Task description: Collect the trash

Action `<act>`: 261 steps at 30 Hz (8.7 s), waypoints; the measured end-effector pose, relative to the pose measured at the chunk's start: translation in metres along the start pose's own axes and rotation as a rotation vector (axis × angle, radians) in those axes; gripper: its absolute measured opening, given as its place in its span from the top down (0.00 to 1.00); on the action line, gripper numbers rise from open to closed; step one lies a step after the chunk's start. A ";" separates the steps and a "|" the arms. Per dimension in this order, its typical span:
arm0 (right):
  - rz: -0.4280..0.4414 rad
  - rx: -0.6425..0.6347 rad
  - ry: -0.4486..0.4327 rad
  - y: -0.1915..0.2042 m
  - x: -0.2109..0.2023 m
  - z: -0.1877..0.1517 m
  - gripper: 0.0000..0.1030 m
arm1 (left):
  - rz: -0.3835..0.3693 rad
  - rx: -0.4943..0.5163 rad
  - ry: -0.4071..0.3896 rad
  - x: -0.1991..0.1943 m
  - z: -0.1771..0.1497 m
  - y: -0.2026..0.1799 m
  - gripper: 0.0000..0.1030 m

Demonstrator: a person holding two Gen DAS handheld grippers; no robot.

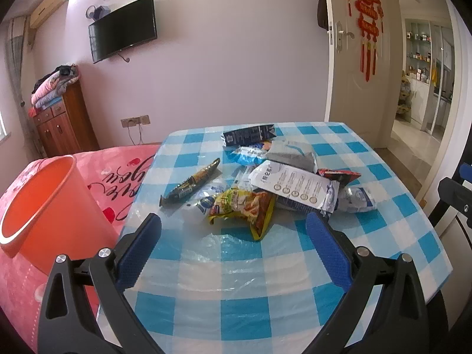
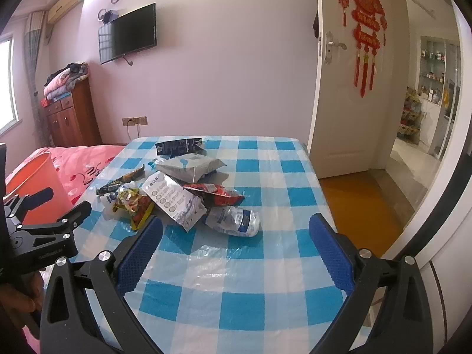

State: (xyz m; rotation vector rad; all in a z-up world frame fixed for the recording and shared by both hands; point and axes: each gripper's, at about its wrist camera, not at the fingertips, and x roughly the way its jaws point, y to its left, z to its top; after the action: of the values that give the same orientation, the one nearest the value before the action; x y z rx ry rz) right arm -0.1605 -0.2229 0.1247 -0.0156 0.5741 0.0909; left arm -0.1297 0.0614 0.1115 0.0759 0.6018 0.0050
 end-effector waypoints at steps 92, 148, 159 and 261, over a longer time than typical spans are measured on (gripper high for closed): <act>0.464 0.561 0.446 -0.054 0.241 0.007 0.59 | -0.224 -0.024 0.346 0.226 0.029 0.062 0.67; 0.892 0.096 0.243 0.208 0.092 0.122 0.80 | -0.165 -0.453 -0.116 -0.028 0.048 0.242 0.68; 0.982 -0.116 0.290 0.350 0.108 0.126 0.80 | 0.005 -0.628 -0.066 -0.027 0.008 0.328 0.68; 0.176 0.216 -0.002 -0.073 0.141 0.000 0.05 | -0.305 -0.253 0.231 0.092 -0.005 -0.035 0.04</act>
State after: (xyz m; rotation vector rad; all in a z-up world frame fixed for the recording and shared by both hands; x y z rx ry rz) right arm -0.0366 -0.2838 0.0474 0.2450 0.5799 0.1993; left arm -0.0573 0.0289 0.0526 -0.2658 0.8343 -0.2080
